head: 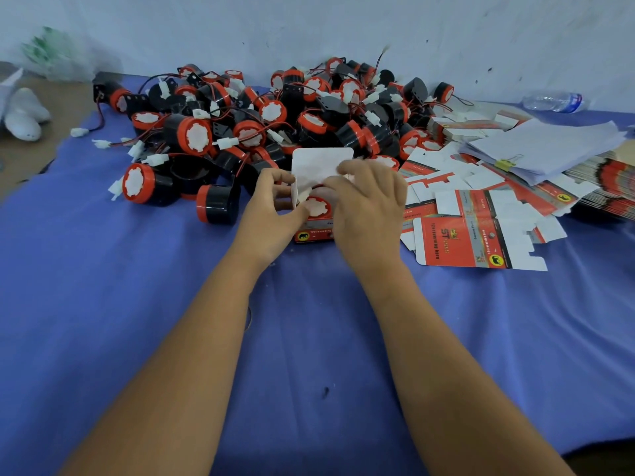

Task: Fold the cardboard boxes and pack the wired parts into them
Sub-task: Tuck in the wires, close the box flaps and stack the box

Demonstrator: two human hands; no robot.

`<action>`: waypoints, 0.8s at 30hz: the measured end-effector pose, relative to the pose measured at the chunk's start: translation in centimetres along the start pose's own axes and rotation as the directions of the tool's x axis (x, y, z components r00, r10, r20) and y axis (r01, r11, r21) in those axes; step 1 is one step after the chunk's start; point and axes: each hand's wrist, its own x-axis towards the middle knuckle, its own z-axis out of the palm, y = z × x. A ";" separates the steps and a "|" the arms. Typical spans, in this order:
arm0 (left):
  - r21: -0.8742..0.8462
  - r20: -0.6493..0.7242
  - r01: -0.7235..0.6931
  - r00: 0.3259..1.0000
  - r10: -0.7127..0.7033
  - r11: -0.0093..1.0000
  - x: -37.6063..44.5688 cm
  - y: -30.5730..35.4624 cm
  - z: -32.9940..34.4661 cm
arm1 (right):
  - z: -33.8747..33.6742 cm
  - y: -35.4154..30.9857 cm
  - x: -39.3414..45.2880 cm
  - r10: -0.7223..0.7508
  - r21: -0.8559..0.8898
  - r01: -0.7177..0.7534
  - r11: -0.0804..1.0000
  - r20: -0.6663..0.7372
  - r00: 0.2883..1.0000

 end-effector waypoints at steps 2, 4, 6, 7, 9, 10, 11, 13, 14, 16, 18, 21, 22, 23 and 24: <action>-0.010 0.033 0.016 0.999 -0.015 1.000 0.1 0.0 -0.2 | 0.1 -0.4 0.0 -0.085 -0.023 0.088 0.996 0.101 0.991; -0.027 0.075 0.030 0.997 -0.028 0.999 0.1 -0.1 -0.5 | -0.1 -0.7 -0.1 -0.105 -0.008 0.112 0.994 0.273 0.956; -0.018 0.108 0.037 0.994 -0.035 0.999 0.2 -0.3 -0.8 | -0.4 -0.8 -0.1 -0.069 -0.007 0.079 0.997 0.428 0.901; -0.008 0.130 0.036 0.991 -0.035 0.999 0.2 -0.3 -1.0 | -0.5 -0.8 -0.1 -0.050 -0.011 0.062 0.998 0.468 0.882; 0.008 0.177 0.027 0.984 -0.028 1.000 0.2 -0.3 -1.2 | -0.7 -0.6 -0.1 -0.023 -0.008 0.032 0.999 0.509 0.861; 0.014 0.192 0.022 0.981 -0.024 1.000 0.2 -0.3 -1.2 | -0.7 -0.5 0.0 -0.017 0.008 0.015 1.000 0.527 0.850; 0.017 0.199 0.020 0.980 -0.023 1.000 0.2 -0.3 -1.3 | -0.8 -0.4 0.2 -0.014 0.037 -0.008 0.999 0.550 0.835; 0.013 0.199 0.019 0.980 -0.021 1.000 0.3 -0.4 -1.4 | -0.9 -0.2 0.6 -0.007 0.095 -0.059 0.994 0.581 0.814; 0.007 0.195 0.019 0.981 -0.020 1.000 0.3 -0.4 -1.4 | -1.0 0.0 0.7 -0.002 0.114 -0.079 0.990 0.579 0.815; 0.001 0.184 0.020 0.983 -0.020 1.000 0.3 -0.5 -1.5 | -1.3 0.2 0.9 0.007 0.136 -0.100 0.986 0.561 0.827; 0.005 0.178 0.017 0.984 -0.017 1.000 0.3 -0.5 -1.5 | -1.5 0.4 1.0 0.002 0.130 -0.085 0.988 0.536 0.844; 0.020 0.173 0.010 0.985 -0.014 1.000 0.3 -0.4 -1.5 | -1.9 0.6 1.4 -0.001 0.139 -0.072 0.988 0.470 0.883; 0.024 0.169 0.010 0.985 -0.014 1.000 0.3 -0.3 -1.5 | -2.0 0.6 1.5 -0.002 0.145 -0.072 0.987 0.453 0.892; 0.026 0.165 0.008 0.986 -0.012 1.000 0.3 -0.3 -1.5 | -2.0 0.6 1.6 -0.003 0.151 -0.071 0.986 0.441 0.897; 0.027 0.161 0.007 0.987 -0.011 1.000 0.3 -0.3 -1.5 | -2.0 0.6 1.6 -0.001 0.161 -0.077 0.984 0.438 0.899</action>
